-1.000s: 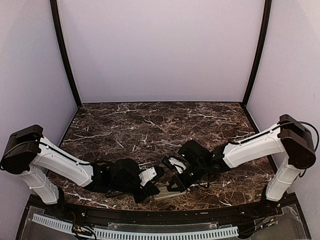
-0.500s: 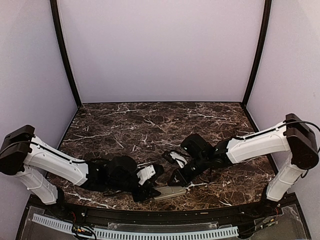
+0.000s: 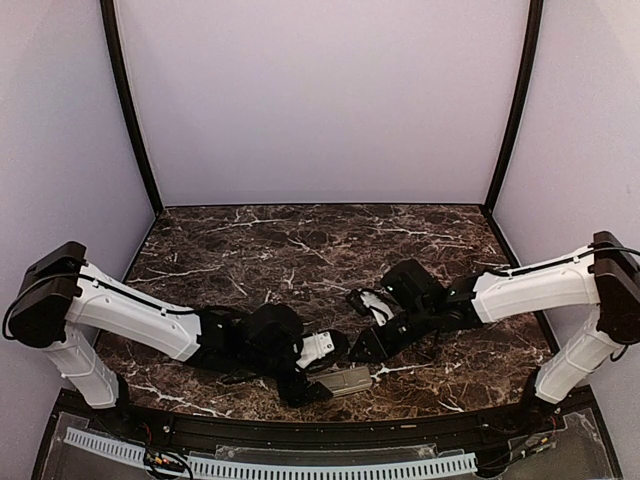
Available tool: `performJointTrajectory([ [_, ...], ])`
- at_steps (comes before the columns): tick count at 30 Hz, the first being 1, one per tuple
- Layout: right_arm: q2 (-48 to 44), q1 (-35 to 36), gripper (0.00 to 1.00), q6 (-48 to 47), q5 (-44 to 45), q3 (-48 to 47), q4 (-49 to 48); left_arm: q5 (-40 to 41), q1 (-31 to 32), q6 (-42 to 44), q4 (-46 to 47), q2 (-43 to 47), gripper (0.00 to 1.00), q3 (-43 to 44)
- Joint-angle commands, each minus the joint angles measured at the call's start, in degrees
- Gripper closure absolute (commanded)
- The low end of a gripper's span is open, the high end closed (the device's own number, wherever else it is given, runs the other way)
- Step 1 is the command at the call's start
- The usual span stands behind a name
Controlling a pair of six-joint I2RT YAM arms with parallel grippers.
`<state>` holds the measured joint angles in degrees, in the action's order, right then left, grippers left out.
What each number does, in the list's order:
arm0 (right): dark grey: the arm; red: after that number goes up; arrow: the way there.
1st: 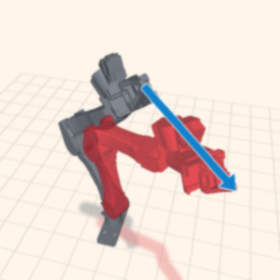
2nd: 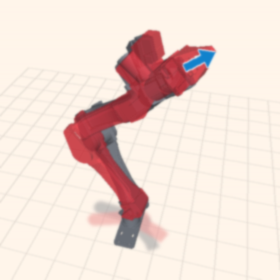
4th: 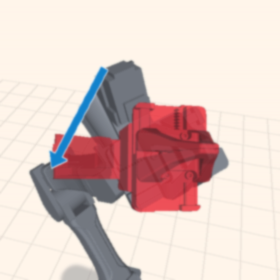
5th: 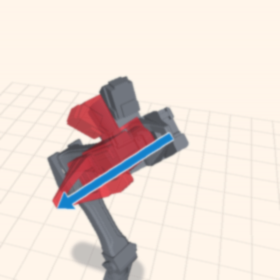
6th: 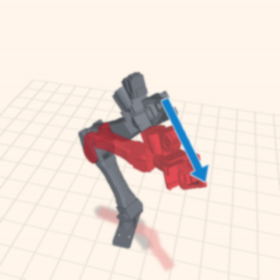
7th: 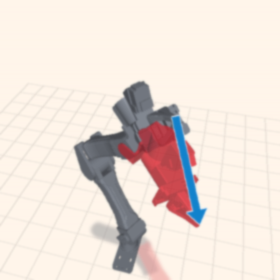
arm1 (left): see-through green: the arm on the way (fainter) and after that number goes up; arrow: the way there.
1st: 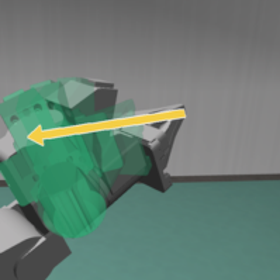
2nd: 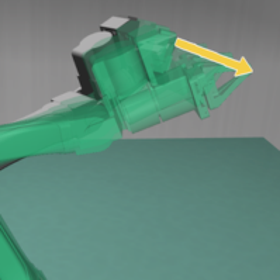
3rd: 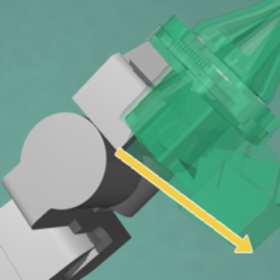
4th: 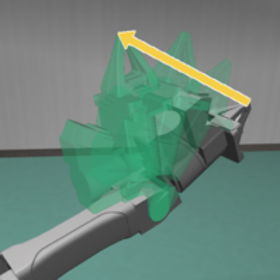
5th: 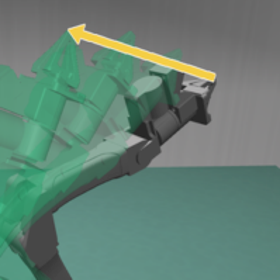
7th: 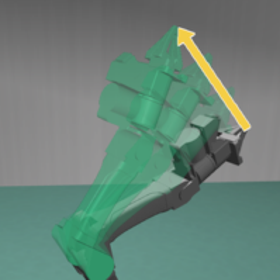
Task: Load the batteries into the remote control
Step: Adjust the battery cover on the remote control.
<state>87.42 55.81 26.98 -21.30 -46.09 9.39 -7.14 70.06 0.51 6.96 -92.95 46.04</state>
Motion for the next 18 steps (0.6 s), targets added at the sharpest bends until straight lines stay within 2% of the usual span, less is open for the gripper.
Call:
performJointTrajectory([
  [1,-1.37,-1.41,0.71,0.69,2.84,1.80,1.20,0.95,0.25,2.72,-5.43,-2.89,0.20,1.99],
  [6,-1.47,-2.02,0.70,0.70,2.06,3.02,-0.24,1.08,0.30,3.83,-4.14,-5.35,0.23,2.82],
  [11,-1.57,-2.02,0.70,0.57,0.79,4.15,-1.85,2.43,0.25,4.22,-3.36,-6.75,0.30,2.91],
  [18,-1.19,-2.02,0.70,0.19,0.21,4.26,-2.46,-0.02,0.28,4.33,-3.14,-6.98,0.57,2.76],
])
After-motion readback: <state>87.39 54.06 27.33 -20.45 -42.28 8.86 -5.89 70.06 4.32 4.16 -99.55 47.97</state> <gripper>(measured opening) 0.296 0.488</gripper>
